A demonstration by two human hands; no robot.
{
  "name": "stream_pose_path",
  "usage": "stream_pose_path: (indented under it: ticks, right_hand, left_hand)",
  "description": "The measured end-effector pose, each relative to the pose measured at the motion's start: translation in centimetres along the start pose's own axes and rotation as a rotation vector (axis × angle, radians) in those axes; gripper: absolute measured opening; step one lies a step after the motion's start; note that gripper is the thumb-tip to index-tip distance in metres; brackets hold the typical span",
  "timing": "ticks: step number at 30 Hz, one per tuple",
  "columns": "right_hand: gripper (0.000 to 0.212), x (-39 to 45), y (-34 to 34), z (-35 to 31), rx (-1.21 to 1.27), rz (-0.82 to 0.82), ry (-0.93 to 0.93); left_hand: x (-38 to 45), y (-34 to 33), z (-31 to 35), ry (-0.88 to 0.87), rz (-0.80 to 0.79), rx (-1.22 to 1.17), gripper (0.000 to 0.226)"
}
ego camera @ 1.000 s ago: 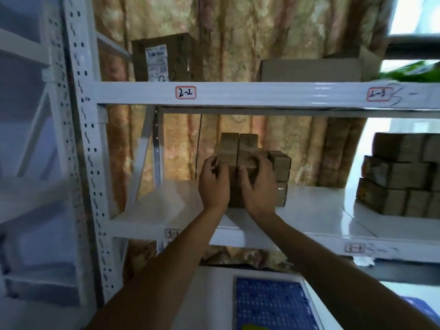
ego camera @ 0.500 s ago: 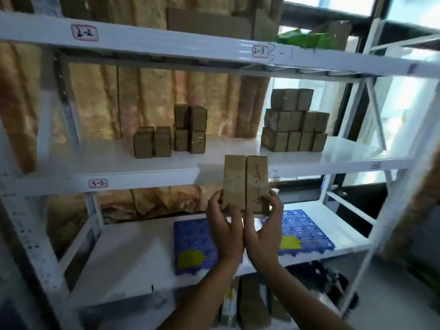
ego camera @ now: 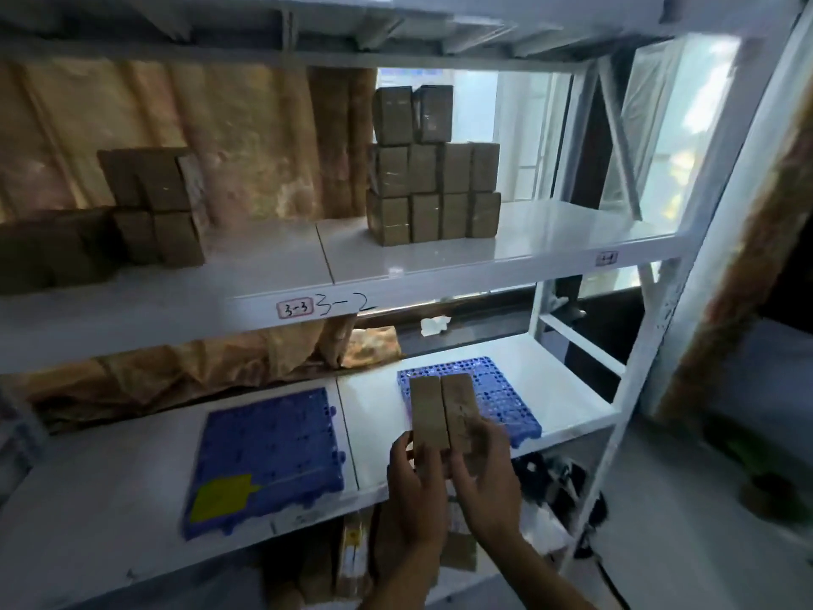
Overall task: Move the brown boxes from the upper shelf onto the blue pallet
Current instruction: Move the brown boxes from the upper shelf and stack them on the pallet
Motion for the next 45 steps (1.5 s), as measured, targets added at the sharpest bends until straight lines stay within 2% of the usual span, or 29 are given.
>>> stream_pose_path:
  ticks: [6, 10, 14, 18, 21, 25, 28, 31, 37, 40, 43, 45]
  right_hand:
    - [0.044, 8.2, -8.5, 9.3, -0.079, -0.076, -0.132]
    - [0.036, 13.9, -15.7, 14.6, -0.096, -0.154, -0.257]
    - [0.027, 18.6, -20.5, 19.1, -0.128, -0.217, -0.374]
    - [0.017, 19.1, -21.9, 22.3, -0.211, -0.238, -0.459]
    - [0.017, 19.2, -21.8, 23.2, -0.211, -0.257, -0.478]
    - [0.018, 20.2, -21.3, 21.9, -0.226, -0.294, -0.422]
    - [0.023, 20.1, -19.1, 19.8, -0.233, -0.260, -0.352]
    - [0.027, 18.2, -17.2, 16.2, -0.221, -0.303, -0.255]
    - [0.034, 10.1, -15.6, 3.3, -0.052, -0.483, 0.019]
    - [0.031, 4.8, -15.9, -5.7, 0.046, -0.525, 0.127]
    - [0.035, -0.2, -16.5, -16.5, 0.197, -0.593, 0.263]
    - [0.033, -2.0, -16.8, -22.8, 0.302, -0.591, 0.347]
  left_hand:
    - [7.3, -8.5, -6.2, 0.041, 0.008, 0.151, 0.025]
    - [14.4, -14.0, -10.2, 0.123, -0.011, 0.204, 0.026]
    - [19.8, -18.5, -13.1, 0.132, -0.046, 0.271, 0.028]
    - [21.4, -20.4, -16.7, 0.185, -0.082, 0.399, 0.028]
    - [21.0, -21.1, -17.7, 0.199, -0.105, 0.409, 0.030]
    - [21.1, -21.4, -17.2, 0.190, -0.143, 0.388, 0.046]
    - [20.4, -19.5, -16.2, 0.212, -0.153, 0.405, 0.060]
    - [18.8, -16.2, -13.7, 0.178, -0.153, 0.377, 0.060]
    - [14.3, -4.3, -4.4, 0.151, 0.027, 0.254, 0.056]
    - [12.9, 4.4, 1.7, -0.023, 0.133, 0.285, 0.067]
    - [13.0, 13.3, 8.2, -0.243, 0.216, 0.345, 0.043]
    - [13.6, 18.4, 12.8, -0.422, 0.315, 0.362, 0.041]
Point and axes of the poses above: each hand's wrist, its own x-axis towards the middle knuckle, its own y-axis out of the back of the hand, z = x × y, the point moved 8 cm from there along x, towards the middle knuckle, and after that the axes turned 13 degrees about z, right-handed, at the moved point
